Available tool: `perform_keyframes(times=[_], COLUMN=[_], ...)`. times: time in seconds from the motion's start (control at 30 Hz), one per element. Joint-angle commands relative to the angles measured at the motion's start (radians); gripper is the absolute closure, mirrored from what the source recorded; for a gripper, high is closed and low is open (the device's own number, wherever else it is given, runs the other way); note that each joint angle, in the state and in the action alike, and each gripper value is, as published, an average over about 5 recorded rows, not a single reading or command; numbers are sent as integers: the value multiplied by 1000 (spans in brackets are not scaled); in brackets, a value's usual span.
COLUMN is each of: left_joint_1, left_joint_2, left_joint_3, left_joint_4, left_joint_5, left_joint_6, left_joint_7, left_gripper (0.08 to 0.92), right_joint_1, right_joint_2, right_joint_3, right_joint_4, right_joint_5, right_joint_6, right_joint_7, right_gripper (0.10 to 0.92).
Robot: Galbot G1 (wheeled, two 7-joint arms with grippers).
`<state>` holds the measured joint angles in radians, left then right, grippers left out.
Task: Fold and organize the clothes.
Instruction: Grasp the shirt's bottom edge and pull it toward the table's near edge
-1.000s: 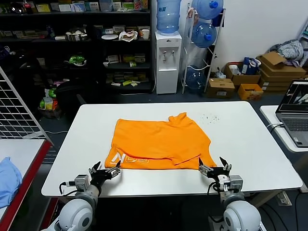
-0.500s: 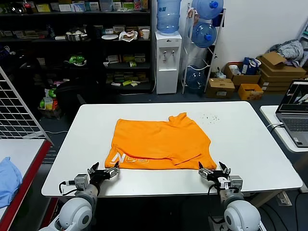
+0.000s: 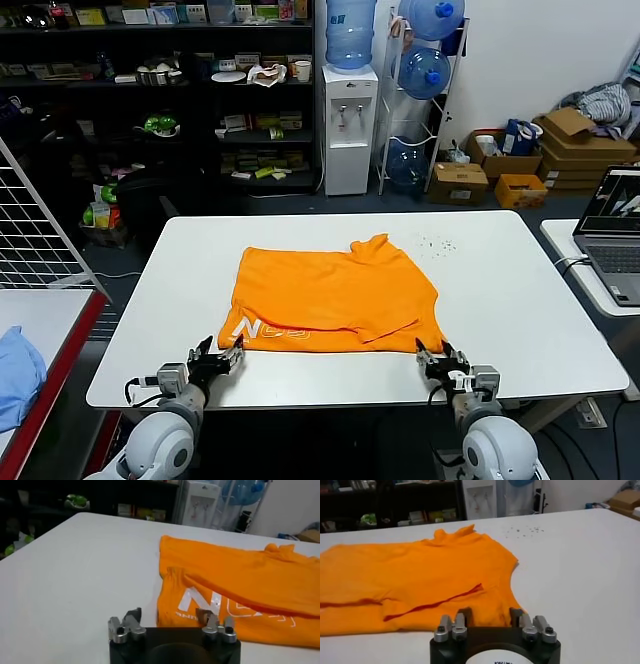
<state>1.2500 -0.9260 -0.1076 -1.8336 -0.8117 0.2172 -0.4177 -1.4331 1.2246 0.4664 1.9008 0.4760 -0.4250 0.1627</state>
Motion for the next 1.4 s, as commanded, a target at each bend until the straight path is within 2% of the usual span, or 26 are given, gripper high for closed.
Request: perform_keyframes(times=[0.03,0.33,0.63,1.13,1.4], left_joint_1=[1,15,108,372,476], left_joint_2=[-1,8,74,133,143], left_joint_3=[1,-8,-44,-166,-228], left_joint_4=[2,-37,-193,-293,-310], left_joint_5=[0,13,-14,-23,-22], left_joint_6=[1,-5,-2,-9,-20], left_joint_7=[0,-15,-48,-36,-28], left_gripper=[395,655,894,909,909], right_joint_1=[1,-27,-140,-299,-329], right_joint_2=[0,-10,-50,-56,-61], right_joint_3=[0,9,39,106,152], right_joint_4=[1,46,158,226,198], right_joint_5=[5,-4,23,53,65], right_joint_6=[-4,21,26,48,57], right_joint_7=[1,6,30,49,86], right_gripper=[636,881,902,902,902])
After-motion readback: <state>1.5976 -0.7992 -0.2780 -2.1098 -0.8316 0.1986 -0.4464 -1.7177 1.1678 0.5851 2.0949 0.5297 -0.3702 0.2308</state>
